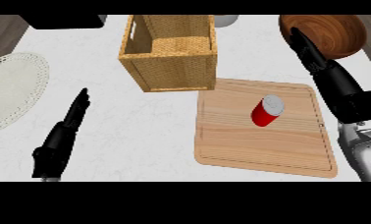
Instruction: Pick the can from the cutting board and place it in the basket
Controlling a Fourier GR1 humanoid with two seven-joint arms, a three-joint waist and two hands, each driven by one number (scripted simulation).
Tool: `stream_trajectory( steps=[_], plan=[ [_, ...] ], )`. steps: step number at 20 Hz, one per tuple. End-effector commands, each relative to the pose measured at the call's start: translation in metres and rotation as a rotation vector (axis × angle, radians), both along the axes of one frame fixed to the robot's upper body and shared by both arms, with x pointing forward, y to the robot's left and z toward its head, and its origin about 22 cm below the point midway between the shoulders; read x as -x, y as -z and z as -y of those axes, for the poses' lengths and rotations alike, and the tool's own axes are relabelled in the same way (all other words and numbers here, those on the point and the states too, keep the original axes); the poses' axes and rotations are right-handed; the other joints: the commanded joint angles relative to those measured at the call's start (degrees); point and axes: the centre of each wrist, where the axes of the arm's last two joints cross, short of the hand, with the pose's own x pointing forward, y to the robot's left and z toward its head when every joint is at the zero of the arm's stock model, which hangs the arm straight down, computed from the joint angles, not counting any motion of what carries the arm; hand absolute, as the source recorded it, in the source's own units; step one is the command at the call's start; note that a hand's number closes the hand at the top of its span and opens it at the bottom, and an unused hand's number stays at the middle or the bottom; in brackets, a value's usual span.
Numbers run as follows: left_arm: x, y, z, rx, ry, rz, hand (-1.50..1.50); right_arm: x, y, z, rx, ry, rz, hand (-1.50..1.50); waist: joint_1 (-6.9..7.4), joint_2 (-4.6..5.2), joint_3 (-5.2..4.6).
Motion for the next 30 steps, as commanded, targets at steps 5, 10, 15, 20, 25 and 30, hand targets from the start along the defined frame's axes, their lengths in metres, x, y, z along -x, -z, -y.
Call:
stream_trajectory(
  steps=[5,10,15,20,25,30],
  plan=[
    [-0.055,-0.048,-0.022,0.051,-0.133,0.071,0.0,-0.042,-0.028,0.089,-0.077,-0.108,0.026,1.5,1.59,1.99,-1.49],
    [-0.074,-0.063,-0.013,0.106,-0.132,0.039,0.0,-0.051,0.041,-0.006,-0.23,-0.296,0.178,-1.5,1.72,1.74,-1.54],
    [-0.066,-0.057,-0.016,0.123,-0.17,0.011,0.0,-0.045,0.01,-0.018,-0.011,0.078,0.268,-1.5,0.73,0.89,-1.73],
    [-0.072,-0.05,-0.023,0.094,-0.182,0.012,0.0,-0.041,-0.06,0.026,0.215,0.175,0.185,-1.5,-0.65,0.84,-1.8],
    [-0.072,-0.052,-0.013,0.101,-0.173,0.001,0.0,-0.036,-0.073,0.047,0.62,-0.016,-0.106,-1.5,-0.35,0.9,-1.85],
    [-0.07,-0.061,-0.025,0.106,-0.192,0.009,0.0,-0.02,-0.122,0.062,0.749,-0.173,-0.269,-1.5,-0.67,0.58,-1.74]
  ],
)
